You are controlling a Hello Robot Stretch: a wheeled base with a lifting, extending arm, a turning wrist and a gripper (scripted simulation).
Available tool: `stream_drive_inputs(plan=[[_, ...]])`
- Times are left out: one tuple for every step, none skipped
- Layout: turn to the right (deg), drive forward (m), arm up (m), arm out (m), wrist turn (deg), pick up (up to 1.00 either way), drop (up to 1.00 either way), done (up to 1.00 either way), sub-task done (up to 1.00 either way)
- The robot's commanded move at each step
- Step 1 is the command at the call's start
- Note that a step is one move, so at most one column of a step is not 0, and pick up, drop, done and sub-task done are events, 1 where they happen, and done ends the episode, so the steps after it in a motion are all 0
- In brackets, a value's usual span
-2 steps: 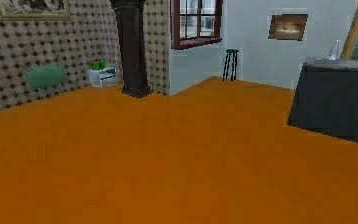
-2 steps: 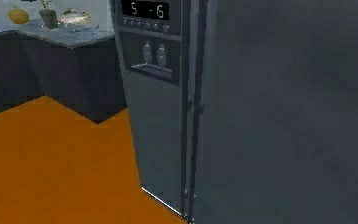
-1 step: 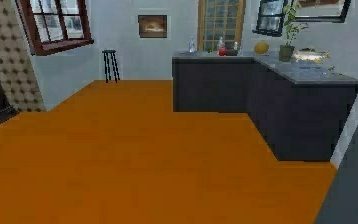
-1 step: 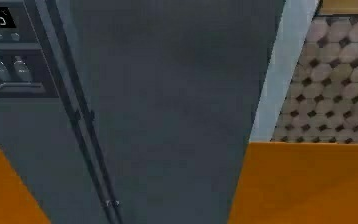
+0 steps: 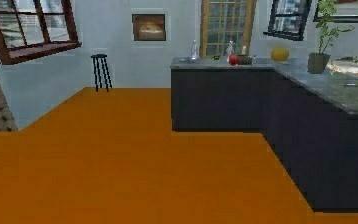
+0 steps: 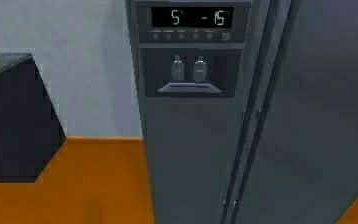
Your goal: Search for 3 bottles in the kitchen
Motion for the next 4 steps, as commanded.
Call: stream_drive_inputs(plan=[[9.0,0.0,0.0,0.0,0.0,0.0,0.0,0.0,0.0],[3.0,0.0,0.0,0.0,0.0,0.0,0.0,0.0,0.0],[0.0,1.0,0.0,0.0,0.0,0.0,0.0,0.0,0.0],[0.0,0.85,0.0,0.0,0.0,0.0,0.0,0.0,0.0]])
